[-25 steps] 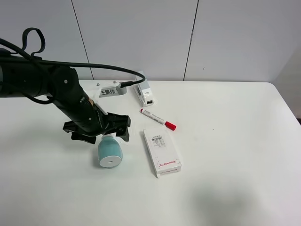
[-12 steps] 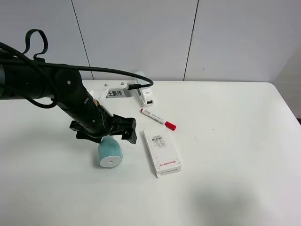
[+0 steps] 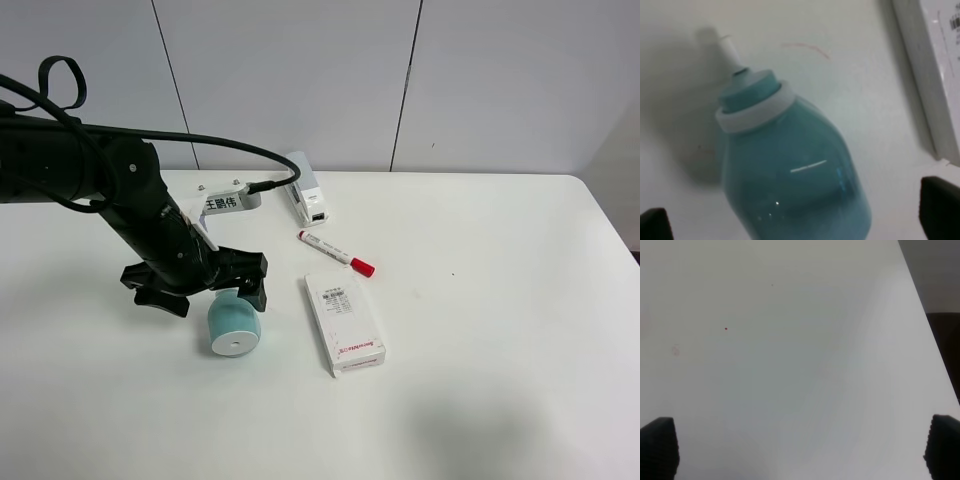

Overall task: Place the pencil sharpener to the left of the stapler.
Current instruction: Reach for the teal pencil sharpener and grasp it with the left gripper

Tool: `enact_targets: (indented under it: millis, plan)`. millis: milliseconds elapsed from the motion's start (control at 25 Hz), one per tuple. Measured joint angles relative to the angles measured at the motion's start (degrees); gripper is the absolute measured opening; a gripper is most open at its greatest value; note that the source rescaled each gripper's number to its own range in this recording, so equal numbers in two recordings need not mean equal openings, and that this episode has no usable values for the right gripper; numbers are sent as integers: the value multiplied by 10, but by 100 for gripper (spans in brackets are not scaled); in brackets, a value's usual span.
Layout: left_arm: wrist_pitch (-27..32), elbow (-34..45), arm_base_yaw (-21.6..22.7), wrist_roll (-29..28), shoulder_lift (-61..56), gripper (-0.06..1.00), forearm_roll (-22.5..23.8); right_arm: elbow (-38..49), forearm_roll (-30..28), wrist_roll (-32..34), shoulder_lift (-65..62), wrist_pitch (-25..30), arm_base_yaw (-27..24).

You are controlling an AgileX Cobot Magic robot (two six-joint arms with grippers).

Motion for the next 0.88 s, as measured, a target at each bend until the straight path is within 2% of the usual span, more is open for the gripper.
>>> enact_targets:
  millis: [200, 880]
  plan:
    - [0, 0, 0, -38, 1, 97, 0, 0, 0, 0, 0, 0, 0]
    - [-60, -2, 0, -48, 97, 97, -1, 0, 0, 0, 0, 0, 0]
